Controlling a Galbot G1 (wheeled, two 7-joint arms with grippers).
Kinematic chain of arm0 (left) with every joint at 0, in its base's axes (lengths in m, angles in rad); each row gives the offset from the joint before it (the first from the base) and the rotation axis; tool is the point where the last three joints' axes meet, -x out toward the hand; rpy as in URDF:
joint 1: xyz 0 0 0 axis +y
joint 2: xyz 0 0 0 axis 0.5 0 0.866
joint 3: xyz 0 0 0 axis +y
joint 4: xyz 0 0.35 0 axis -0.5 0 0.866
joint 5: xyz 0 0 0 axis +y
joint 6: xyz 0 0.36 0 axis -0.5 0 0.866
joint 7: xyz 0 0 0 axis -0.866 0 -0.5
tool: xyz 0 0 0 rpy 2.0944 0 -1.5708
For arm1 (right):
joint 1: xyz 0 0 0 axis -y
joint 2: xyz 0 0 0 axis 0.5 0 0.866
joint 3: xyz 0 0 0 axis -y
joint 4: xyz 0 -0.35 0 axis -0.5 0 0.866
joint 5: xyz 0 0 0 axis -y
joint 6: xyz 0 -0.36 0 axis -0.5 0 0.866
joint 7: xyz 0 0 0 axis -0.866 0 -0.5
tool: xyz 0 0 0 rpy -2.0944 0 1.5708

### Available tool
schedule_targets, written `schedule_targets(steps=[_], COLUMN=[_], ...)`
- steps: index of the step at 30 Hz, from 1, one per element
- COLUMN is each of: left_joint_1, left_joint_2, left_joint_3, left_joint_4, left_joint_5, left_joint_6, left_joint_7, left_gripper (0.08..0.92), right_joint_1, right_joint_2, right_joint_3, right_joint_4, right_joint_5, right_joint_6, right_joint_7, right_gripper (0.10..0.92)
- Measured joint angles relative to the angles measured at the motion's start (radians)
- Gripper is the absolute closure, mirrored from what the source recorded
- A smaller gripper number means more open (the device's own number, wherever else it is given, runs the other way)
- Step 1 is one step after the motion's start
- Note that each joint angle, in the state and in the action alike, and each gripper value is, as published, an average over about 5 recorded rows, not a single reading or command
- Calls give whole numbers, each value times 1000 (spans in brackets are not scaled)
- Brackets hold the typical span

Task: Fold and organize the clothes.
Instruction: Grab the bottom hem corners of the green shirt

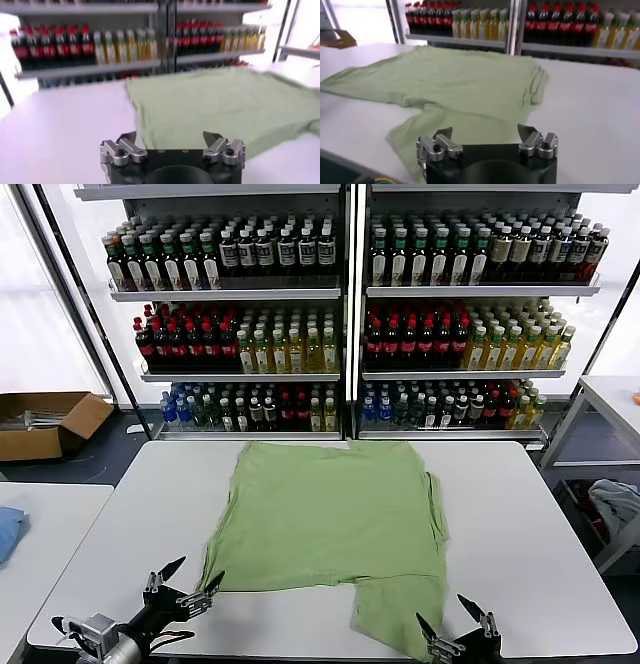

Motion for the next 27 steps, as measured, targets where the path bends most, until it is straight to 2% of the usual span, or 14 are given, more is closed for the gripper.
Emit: schedule_targets(steps=[5, 15, 18, 27], left_joint_1=[-14, -48, -56, -53], left_joint_2=[11, 23, 25, 29], left_joint_3=[24, 62, 66, 80], left_joint_4=[17, 58, 69, 73], left_joint_5=[-11, -27, -28, -29], left_joint_6=[42, 93, 98, 107], left_joint_7=[-33, -64, -64, -57], left_gripper=[177, 182, 226, 480], right_joint_1=[-11, -11, -10, -2], right_joint_2=[1, 22, 28, 42], right_joint_3=[-12, -44, -50, -56], right_joint_4=[0, -11, -13, -28], right_joint_5=[-7, -26, -29, -33], right_joint_6=[-12, -31, -33, -22], right_joint_7=[4, 15, 17, 16], right_gripper=[224, 492, 562, 830])
